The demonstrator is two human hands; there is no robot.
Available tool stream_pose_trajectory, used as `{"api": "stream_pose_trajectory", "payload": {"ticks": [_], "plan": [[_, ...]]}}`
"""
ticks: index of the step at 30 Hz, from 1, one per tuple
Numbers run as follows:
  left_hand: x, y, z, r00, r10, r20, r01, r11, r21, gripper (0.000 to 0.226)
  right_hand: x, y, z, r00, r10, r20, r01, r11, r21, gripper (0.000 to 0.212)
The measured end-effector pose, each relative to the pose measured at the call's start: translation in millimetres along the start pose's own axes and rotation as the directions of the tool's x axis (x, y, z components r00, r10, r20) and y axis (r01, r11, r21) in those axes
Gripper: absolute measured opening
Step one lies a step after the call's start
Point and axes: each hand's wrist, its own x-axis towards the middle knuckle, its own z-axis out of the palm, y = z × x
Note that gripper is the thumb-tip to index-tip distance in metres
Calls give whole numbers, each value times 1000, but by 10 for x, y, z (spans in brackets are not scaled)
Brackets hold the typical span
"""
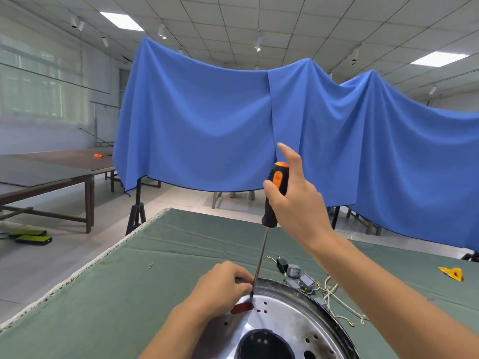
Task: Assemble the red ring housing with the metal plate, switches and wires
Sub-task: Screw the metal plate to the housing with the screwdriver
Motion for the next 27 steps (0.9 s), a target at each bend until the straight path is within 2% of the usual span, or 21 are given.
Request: {"api": "stream_pose_trajectory", "payload": {"ticks": [3, 5, 6, 10, 15, 17, 19, 21, 24, 25, 27], "plan": [[0, -3, 3, 1000, -12, -19, 13, 1000, 16, 25, 73, -23, -106, 998, -67, -11, 61, 959, -276, 31], [-2, -4, 2, 998, -31, -50, 32, 999, 6, 33, 123, -75, -155, 994, -113, 11, 104, 865, -492, 43], [-3, -7, 1, 997, -42, -60, 42, 999, -6, 36, 141, -116, -164, 991, -122, 45, 127, 827, -547, 45], [7, -29, 4, 996, -53, -72, 50, 998, -42, 39, 295, -294, -254, 972, -11, 235, 134, 846, -516, 25], [2, -26, 22, 996, -47, -76, 46, 999, -9, 39, 481, -445, -441, 936, 51, 347, 232, 653, -721, 40], [3, -32, 25, 996, -48, -79, 48, 999, -4, 39, 486, -452, -436, 930, 73, 359, 241, 618, -748, 38], [1, -25, 23, 996, -45, -79, 44, 999, -10, 39, 493, -435, -412, 912, 108, 395, 219, 688, -692, 27], [0, -14, 19, 996, -42, -80, 42, 999, -10, 38, 498, -391, -367, 905, 64, 420, 216, 783, -584, 18], [-2, -10, 19, 996, -46, -82, 46, 999, -9, 37, 495, -368, -294, 929, 19, 368, 212, 789, -577, 31], [-2, -10, 20, 996, -47, -82, 47, 999, -8, 36, 505, -392, -299, 923, 59, 379, 192, 784, -590, 36], [-2, -9, 19, 996, -49, -79, 49, 999, -1, 36, 543, -449, -326, 857, 192, 478, 119, 830, -545, 30]]}}
